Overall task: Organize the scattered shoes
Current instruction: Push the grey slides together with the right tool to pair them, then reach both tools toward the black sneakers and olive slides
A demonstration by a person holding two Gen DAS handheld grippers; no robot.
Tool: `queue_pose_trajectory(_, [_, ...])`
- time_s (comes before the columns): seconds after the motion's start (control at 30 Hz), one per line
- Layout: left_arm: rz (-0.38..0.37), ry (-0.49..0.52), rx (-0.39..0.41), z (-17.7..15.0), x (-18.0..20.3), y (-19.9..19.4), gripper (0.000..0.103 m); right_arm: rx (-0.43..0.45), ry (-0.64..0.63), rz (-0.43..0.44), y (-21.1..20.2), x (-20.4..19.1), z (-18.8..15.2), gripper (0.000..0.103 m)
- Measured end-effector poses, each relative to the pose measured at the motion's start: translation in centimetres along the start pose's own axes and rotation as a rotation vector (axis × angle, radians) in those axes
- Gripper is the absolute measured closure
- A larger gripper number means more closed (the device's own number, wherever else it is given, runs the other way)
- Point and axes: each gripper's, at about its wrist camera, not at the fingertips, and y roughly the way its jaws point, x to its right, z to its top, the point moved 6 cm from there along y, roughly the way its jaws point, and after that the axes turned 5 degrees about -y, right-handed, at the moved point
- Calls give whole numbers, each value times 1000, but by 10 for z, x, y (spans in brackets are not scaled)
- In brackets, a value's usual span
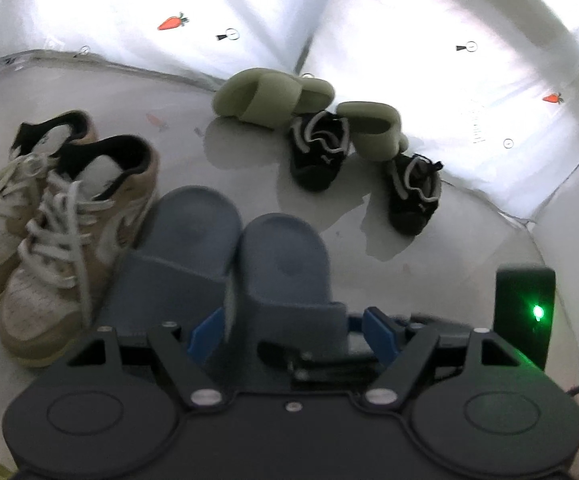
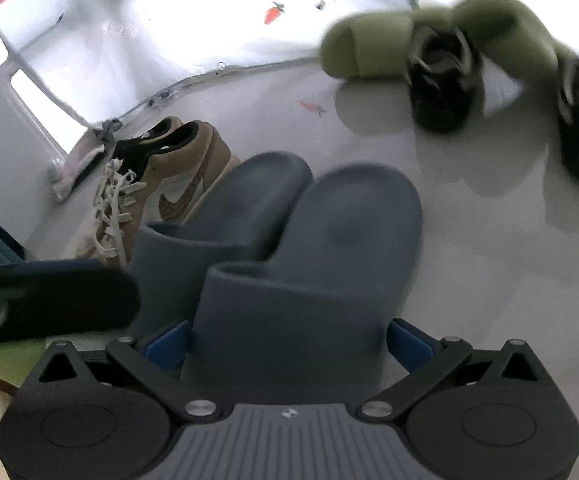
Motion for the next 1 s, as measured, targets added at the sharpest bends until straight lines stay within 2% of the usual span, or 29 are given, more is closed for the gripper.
queue_pose_trajectory(0.2, [-2, 4, 0, 11, 20, 29, 26, 109, 180, -104, -51, 68, 1, 0])
queue_pose_trajectory(0.23, [0, 4, -2, 14, 23, 34, 26, 147, 241, -130, -63, 88, 3, 0])
queue_pose_trajectory(0.33, [16, 14, -6, 32, 32, 58, 26, 214, 315, -190, -81, 121, 10, 0])
queue_pose_trajectory(0.47, [50, 5, 23, 78, 41, 94, 26, 270, 362, -244, -93, 157, 27, 0])
queue_pose_trajectory(0.63, [131, -20, 49, 159, 41, 168, 26, 262, 401, -262, -82, 185, 47, 0])
queue_pose_trajectory(0.73, [164, -7, 26, 183, 39, 208, 26, 241, 417, -274, -69, 194, 58, 0])
queue_pose_trajectory(0.8, [222, 12, -13, 195, 36, 242, 31, 242, 410, -290, -62, 194, 63, 0])
queue_pose_trajectory(0.87, [216, 23, -103, 199, 33, 276, 38, 244, 381, -298, -59, 190, 65, 0])
queue_pose_trajectory(0.97, [210, 8, -146, 196, 31, 295, 54, 238, 348, -293, -55, 182, 64, 0])
queue_pose_trajectory(1.0, [206, 0, -156, 193, 31, 301, 66, 235, 349, -287, -54, 180, 63, 0])
